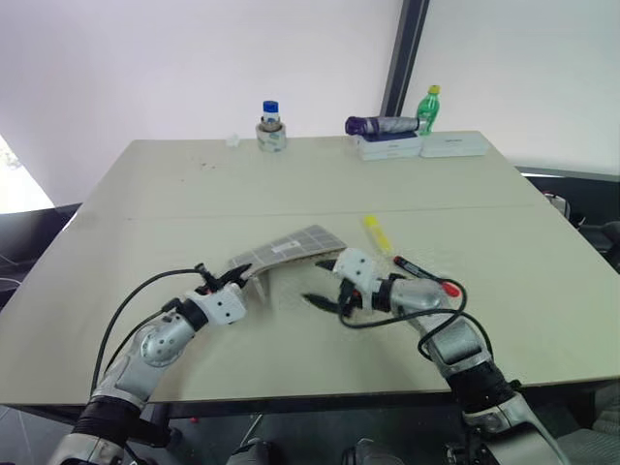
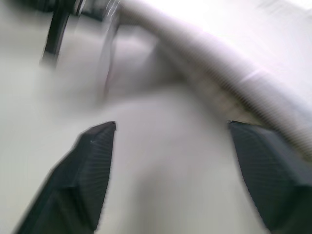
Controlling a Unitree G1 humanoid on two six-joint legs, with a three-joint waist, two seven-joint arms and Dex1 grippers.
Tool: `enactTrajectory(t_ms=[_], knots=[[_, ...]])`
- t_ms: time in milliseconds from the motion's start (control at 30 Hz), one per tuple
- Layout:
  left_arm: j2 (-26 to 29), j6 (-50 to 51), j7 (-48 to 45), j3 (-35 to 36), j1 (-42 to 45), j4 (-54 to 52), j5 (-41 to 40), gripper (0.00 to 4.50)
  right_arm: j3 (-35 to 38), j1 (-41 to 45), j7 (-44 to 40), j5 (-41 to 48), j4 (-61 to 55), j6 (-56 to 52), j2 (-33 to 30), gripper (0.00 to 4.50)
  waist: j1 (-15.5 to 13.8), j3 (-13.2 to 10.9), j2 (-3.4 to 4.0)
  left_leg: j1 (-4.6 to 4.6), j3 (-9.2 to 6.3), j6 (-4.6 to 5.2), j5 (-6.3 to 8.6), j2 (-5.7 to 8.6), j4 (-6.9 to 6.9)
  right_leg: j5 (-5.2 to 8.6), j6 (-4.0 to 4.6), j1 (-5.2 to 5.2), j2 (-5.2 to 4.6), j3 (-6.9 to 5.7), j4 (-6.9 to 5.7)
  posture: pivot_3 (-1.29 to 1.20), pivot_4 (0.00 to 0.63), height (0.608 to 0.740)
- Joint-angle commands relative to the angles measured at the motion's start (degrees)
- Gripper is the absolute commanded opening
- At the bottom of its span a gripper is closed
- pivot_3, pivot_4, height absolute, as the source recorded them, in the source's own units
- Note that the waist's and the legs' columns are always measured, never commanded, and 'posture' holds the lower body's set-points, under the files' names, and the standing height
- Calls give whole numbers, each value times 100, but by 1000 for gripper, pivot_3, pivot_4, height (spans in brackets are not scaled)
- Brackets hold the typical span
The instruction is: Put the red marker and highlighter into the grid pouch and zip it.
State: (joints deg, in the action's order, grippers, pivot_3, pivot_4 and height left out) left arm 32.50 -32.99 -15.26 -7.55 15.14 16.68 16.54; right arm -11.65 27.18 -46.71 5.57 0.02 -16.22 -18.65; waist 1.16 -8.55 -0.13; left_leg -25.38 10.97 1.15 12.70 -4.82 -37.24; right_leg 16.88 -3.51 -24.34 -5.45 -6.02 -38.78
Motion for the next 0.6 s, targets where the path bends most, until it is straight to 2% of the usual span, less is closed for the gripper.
enactTrajectory(t_ms=[33,167,600], knots=[[15,-37,-150,145,46,-118,-299,0,164,-12,233,217,-231,-27,191,2039,-8,0,-1,0,0,0,0,0,-1,0,0,0,0,0,0,0,150,740],[6,-52,-275,124,118,-101,-366,0,159,146,648,84,81,41,433,40,-17,-1,-1,0,0,0,0,1,-2,0,0,1,-2,0,0,0,150,740],[136,-332,-546,87,-42,-307,-392,0,-184,613,1178,-681,1029,862,491,40,0,-1,-2,-1,1,-16,-10,3,-2,0,0,0,-2,0,0,0,150,740]])
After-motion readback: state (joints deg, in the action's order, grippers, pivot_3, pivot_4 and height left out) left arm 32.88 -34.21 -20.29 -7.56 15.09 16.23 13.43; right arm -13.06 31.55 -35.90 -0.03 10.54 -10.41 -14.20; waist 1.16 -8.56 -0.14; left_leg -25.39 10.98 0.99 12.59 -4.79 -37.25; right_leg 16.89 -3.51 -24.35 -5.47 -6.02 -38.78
